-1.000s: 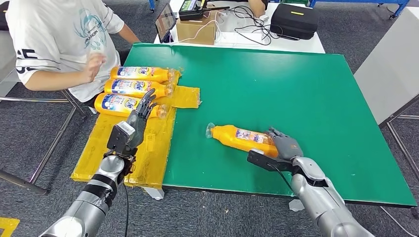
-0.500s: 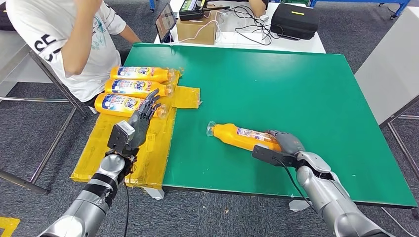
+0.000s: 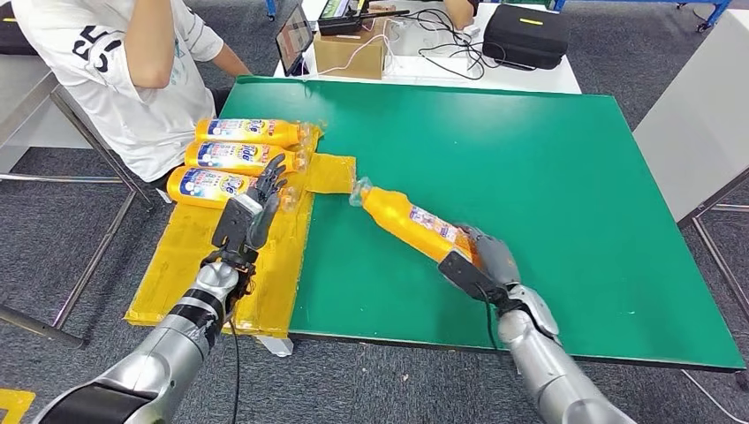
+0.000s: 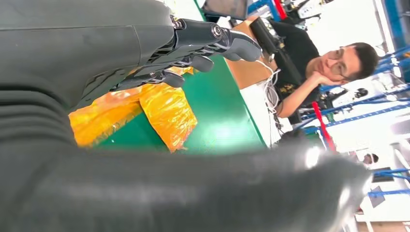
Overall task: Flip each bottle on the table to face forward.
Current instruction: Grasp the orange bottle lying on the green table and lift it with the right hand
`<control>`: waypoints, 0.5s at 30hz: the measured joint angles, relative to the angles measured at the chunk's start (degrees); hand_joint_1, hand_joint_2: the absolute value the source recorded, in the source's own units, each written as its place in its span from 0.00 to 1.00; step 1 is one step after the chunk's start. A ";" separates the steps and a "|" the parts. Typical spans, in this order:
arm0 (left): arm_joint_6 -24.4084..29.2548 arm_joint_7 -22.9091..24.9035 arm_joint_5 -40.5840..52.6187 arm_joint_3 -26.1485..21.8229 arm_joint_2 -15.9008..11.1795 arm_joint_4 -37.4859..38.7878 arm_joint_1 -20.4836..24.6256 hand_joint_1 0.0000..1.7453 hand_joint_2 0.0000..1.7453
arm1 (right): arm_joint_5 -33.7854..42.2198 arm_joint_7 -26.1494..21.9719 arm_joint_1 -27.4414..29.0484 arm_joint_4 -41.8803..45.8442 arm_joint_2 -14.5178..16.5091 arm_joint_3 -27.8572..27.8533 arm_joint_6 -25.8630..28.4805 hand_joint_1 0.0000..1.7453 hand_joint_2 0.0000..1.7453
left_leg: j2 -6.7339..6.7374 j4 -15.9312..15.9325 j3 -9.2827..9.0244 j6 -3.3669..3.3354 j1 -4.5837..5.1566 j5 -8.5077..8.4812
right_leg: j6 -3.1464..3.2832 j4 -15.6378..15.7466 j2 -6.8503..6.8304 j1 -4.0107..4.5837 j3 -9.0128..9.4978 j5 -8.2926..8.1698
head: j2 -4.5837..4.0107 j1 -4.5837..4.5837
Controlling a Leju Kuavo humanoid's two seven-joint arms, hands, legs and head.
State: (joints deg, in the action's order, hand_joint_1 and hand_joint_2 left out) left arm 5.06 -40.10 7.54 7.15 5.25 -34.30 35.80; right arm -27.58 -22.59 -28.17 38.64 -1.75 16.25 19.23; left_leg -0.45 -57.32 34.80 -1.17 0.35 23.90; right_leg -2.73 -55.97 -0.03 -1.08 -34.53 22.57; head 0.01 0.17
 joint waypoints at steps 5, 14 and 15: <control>1.61 0.75 0.26 -1.18 2.14 3.64 2.00 0.00 1.00 | 4.26 -2.82 0.13 0.22 5.65 -2.68 3.57 1.00 1.00 | -0.07 0.00 0.13 0.01 -0.04 -0.01 | 0.01 -0.01 -0.01 0.04 -0.09 0.01 | -0.01 -0.01; 1.98 1.40 0.26 -2.24 3.19 5.85 2.96 0.00 1.00 | 6.80 -5.02 0.13 0.18 8.80 -4.36 4.30 1.00 1.00 | -0.07 0.00 0.23 0.00 0.03 0.00 | 0.00 0.01 -0.01 -0.04 -0.17 0.01 | 0.00 -0.01; 1.80 1.54 0.23 -2.33 3.27 5.99 3.00 0.00 1.00 | 7.41 -5.58 0.13 0.18 9.12 -4.52 4.56 1.00 1.00 | -0.07 0.00 0.23 0.00 0.02 0.00 | 0.00 0.01 -0.01 -0.04 -0.17 0.01 | 0.00 -0.01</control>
State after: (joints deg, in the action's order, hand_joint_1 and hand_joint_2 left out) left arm 6.86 -38.56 7.78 4.82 8.52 -28.31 38.80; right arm -20.16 -28.17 -28.04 38.82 7.37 11.73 23.79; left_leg -0.53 -57.32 35.04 -1.16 0.37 23.89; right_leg -2.72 -55.96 -0.04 -1.11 -34.70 22.58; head 0.01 0.17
